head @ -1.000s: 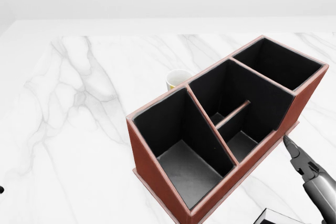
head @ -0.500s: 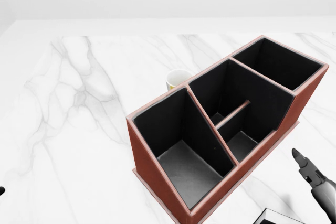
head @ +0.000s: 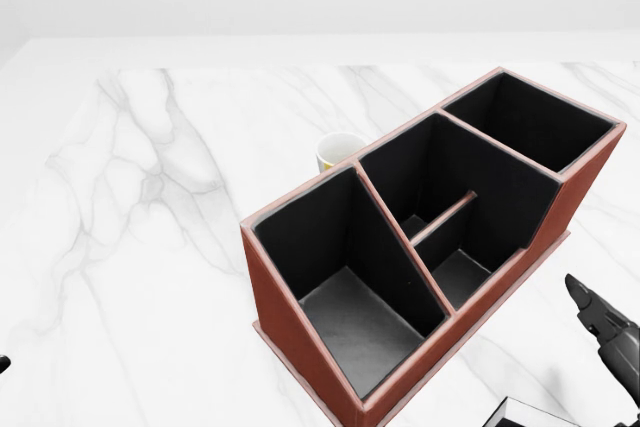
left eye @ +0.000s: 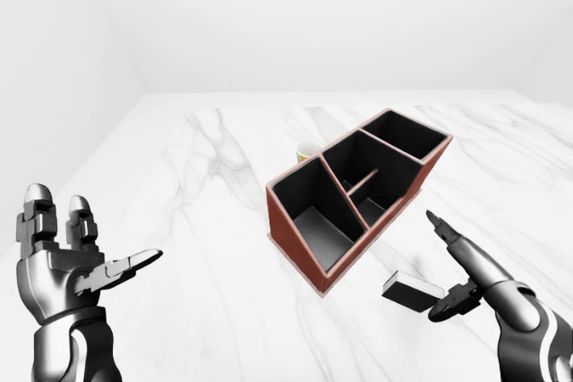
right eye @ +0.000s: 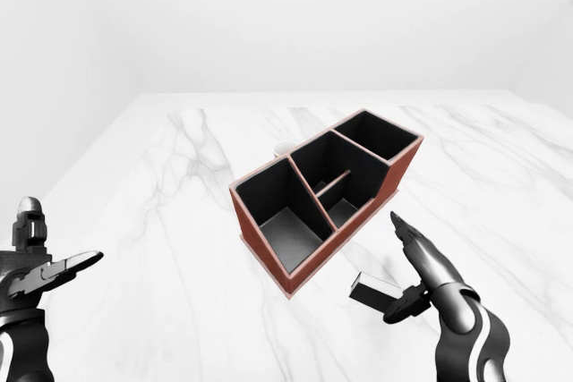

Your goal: Pick up the book and place it in the left compartment of the caddy.

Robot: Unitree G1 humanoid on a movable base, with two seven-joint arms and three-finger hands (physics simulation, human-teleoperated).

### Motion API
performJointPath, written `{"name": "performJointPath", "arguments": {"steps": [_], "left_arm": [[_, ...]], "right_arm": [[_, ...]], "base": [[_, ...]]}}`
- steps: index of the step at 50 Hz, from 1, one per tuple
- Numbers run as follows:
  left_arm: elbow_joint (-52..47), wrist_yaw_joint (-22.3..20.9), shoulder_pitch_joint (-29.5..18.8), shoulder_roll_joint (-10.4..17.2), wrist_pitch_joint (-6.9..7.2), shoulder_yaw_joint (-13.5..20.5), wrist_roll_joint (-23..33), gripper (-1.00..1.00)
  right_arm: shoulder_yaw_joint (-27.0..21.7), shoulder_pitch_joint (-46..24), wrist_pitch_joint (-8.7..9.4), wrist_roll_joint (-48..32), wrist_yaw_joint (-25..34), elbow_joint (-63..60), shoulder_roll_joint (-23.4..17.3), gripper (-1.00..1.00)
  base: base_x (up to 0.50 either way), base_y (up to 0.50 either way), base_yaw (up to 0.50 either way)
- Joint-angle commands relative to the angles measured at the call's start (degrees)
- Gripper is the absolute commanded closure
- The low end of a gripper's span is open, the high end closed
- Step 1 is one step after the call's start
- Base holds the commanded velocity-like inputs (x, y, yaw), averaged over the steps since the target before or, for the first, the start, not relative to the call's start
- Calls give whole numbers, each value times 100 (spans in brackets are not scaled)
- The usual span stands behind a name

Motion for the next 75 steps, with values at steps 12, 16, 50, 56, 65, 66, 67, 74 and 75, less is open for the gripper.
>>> {"name": "performJointPath", "arguments": {"steps": [12,16,50,56,65,66,67,74,75], "left_arm": [[21,5,-12,14,-18,21,-27,-100],[111,-26,-2,9,-80,15,-33,-100],[139,-27,-1,5,-115,-15,-8,-100],[162,-23,-7,25,-123,-15,-18,-100],[90,3,-6,26,-61,-21,-17,-100],[78,5,-7,26,-50,-18,-22,-100],[80,5,-9,24,-51,-17,-18,-100],[83,-1,-11,27,-48,1,-35,-100],[82,0,-14,32,-38,10,-48,-100]], "right_arm": [[260,-124,0,-268,0,514,-119,-100],[265,-141,0,-261,0,633,-154,-100],[433,-113,0,-417,0,1259,-241,-100],[494,-147,0,-460,0,1326,-262,-100],[582,-278,0,-586,0,1435,-360,-100],[598,-296,0,-614,0,1434,-371,-100],[616,-311,0,-643,0,1430,-382,-100],[754,-432,0,-755,0,1629,-443,-100],[771,-420,0,-766,0,1606,-429,-100]], "base": [[0,0,0],[0,0,0],[0,0,0],[0,0,0],[0,0,0],[0,0,0],[0,0,0],[0,0,0],[0,0,0]]}}
